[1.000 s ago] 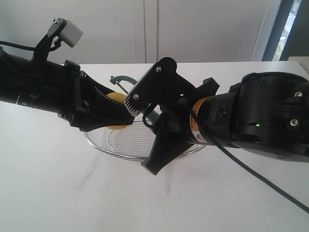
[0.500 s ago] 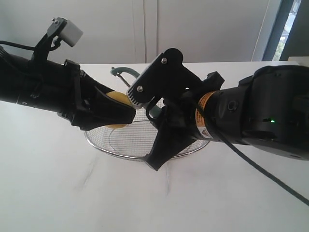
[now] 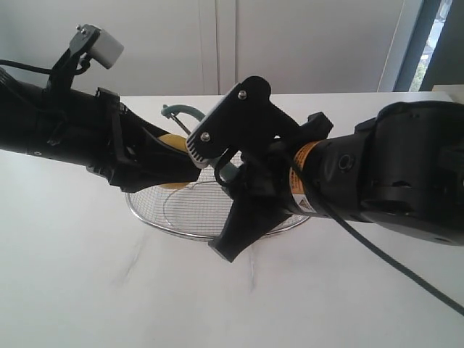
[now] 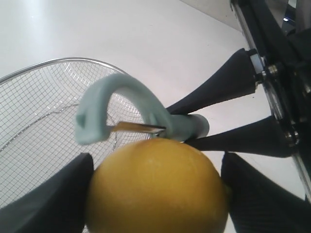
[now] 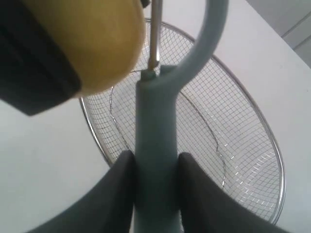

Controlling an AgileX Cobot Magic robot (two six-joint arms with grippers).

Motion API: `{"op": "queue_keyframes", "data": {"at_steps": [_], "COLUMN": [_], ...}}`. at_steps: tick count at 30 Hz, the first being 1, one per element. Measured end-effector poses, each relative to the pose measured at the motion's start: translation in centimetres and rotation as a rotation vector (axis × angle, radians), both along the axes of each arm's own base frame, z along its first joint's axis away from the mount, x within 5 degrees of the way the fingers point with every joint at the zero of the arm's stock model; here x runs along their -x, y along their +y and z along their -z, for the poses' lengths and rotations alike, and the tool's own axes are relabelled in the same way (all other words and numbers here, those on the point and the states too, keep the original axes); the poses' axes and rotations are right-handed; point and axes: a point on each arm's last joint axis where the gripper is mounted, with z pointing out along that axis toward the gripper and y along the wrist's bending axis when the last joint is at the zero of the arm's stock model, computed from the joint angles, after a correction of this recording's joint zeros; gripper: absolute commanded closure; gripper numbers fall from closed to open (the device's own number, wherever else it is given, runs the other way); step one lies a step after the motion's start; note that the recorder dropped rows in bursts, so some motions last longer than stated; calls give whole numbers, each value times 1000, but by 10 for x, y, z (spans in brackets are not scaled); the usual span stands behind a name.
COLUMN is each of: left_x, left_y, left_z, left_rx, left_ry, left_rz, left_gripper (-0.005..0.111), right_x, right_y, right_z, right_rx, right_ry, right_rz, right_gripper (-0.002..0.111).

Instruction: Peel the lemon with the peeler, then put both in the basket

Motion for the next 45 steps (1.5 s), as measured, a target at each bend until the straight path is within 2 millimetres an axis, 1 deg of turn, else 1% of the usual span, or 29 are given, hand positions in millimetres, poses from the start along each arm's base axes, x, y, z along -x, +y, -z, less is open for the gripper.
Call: {"op": "queue_keyframes", "data": {"at_steps": [15, 19, 23, 30, 33, 40, 45], "left_x": [-2, -2, -1, -2, -2, -2, -2], "left_y": [1, 1, 1, 1, 1, 1, 1], "left_z": [0, 0, 1, 1, 1, 1, 1], "left_rx": [-3, -9, -18, -20, -20, -20, -20], "left_ry": [-8, -13, -17, -18, -18, -18, -17], "left_rz": [-17, -14, -10, -16, -16, -16, -14], "left_gripper": [107, 107, 107, 107, 107, 107, 107], "right_x": [7, 11, 22, 41, 49, 60, 57], "right_y": [-7, -11, -18, -40, -52, -78, -93], "right_z": [-15, -24, -39, -74, -85, -98, -102], "right_rx": [-52, -79, -107, -215, -244, -241, -208], "right_ry": [-8, -26, -55, -141, -169, -194, -243], "right_rz": [19, 17, 5, -1, 10, 83, 213], "right_gripper": [108, 108, 108, 108, 108, 108, 108]}}
